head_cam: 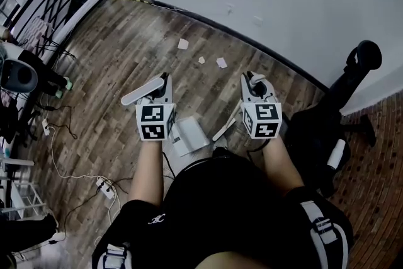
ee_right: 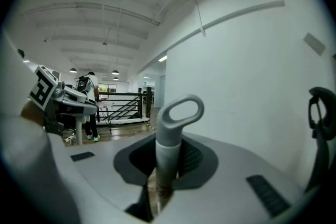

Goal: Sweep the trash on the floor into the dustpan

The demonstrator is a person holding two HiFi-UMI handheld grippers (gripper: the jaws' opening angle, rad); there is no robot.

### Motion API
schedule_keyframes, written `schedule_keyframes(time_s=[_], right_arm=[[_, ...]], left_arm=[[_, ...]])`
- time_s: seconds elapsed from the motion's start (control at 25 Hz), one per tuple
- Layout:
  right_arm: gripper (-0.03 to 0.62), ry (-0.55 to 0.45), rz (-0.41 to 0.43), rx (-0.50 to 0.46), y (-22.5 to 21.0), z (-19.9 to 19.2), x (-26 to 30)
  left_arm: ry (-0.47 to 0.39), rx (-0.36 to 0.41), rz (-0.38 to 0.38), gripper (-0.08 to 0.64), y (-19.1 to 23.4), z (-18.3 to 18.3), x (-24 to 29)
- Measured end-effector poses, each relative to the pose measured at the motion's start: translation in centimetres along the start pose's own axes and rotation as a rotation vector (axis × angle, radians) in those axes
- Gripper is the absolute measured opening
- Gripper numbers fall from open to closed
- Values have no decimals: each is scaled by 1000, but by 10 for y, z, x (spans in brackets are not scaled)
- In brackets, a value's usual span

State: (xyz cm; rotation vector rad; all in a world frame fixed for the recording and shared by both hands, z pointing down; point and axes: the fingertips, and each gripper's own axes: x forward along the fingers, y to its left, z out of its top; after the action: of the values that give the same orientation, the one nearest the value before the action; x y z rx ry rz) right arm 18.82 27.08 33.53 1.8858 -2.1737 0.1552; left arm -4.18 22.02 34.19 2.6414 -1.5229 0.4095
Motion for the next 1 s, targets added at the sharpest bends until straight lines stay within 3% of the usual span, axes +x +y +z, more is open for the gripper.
schedule_keyframes(time_s=[0.36, 0.56, 1.0], right_arm=[[63, -8, 76, 22, -63, 5, 88], [63, -24, 90, 10, -89, 18, 133], [63, 3, 33, -28, -123, 35, 239]], left_arm=[[2, 12, 98, 23, 23, 32, 99], [-28, 49, 90, 23, 20, 54, 149], [-80, 1, 123, 23, 93, 70, 253]])
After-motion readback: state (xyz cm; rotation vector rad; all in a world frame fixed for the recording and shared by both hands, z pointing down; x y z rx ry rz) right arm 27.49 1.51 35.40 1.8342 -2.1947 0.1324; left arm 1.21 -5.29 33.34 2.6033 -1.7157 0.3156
